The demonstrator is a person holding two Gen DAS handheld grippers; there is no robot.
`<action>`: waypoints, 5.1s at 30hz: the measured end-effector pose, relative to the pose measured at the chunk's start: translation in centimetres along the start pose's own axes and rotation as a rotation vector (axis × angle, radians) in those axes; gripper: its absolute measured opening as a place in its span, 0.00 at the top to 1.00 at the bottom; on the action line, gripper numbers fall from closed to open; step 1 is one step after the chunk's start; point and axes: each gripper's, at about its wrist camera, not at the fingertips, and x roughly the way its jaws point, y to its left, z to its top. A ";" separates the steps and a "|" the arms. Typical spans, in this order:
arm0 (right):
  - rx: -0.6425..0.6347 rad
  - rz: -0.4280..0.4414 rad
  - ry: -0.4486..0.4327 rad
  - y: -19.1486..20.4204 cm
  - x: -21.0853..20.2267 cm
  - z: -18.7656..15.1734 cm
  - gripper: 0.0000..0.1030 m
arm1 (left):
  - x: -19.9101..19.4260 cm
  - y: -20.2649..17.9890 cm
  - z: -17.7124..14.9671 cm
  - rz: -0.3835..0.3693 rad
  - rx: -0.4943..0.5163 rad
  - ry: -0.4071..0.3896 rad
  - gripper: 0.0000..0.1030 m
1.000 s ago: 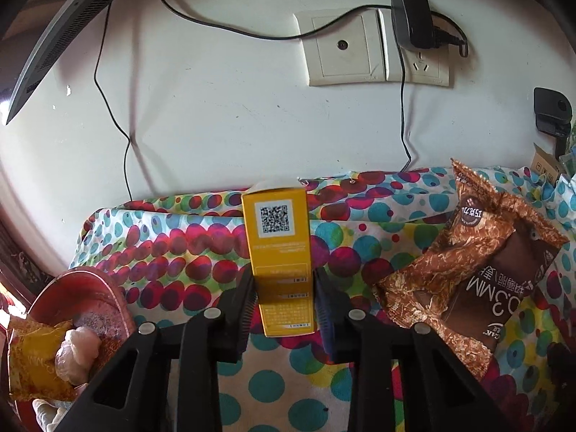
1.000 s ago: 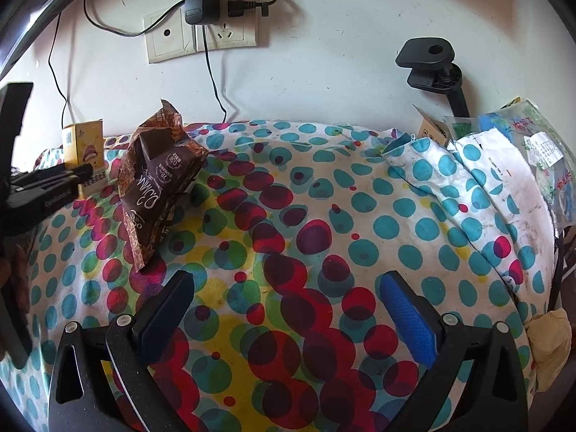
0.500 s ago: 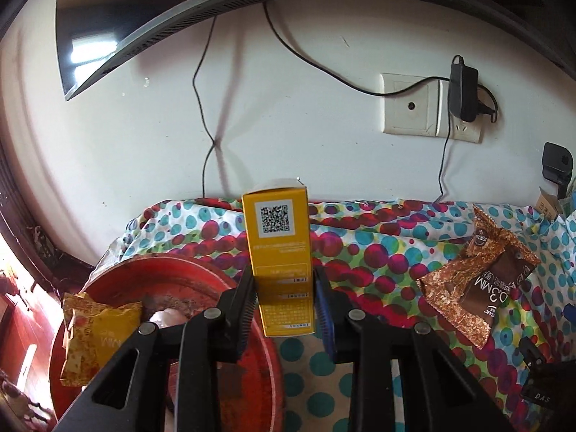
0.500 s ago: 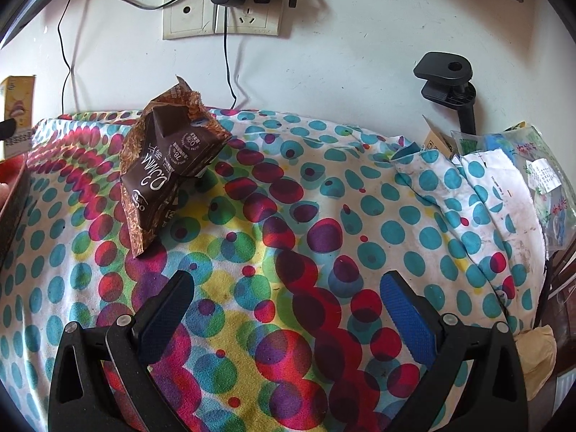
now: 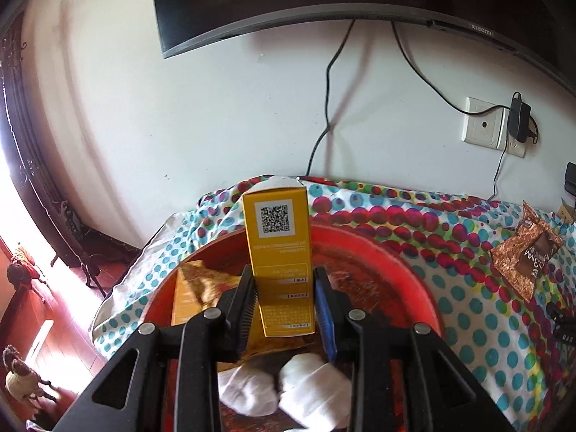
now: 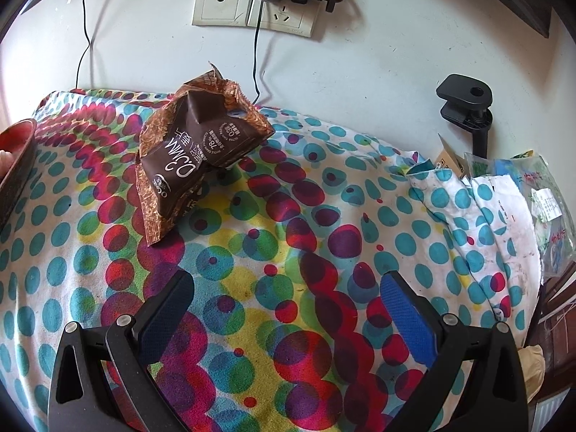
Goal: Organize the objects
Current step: 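Carry the small yellow box into the red tray and open the left tool, then grasp the brown chocolate bag with the right tool and lift it, then carry the chocolate bag into the red tray and open the right tool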
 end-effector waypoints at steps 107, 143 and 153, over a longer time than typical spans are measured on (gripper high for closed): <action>-0.124 0.540 -0.194 22.7 -10.5 10.0 0.70 | -7.5 3.9 -15.0 -0.019 -0.169 -0.059 0.34; -0.126 0.570 -0.066 30.2 -7.8 6.8 0.50 | -6.3 3.8 -15.6 0.028 -0.160 -0.035 0.34; -0.182 0.366 -0.204 28.1 -12.0 7.4 0.01 | -6.1 4.1 -15.7 0.054 -0.165 -0.045 0.34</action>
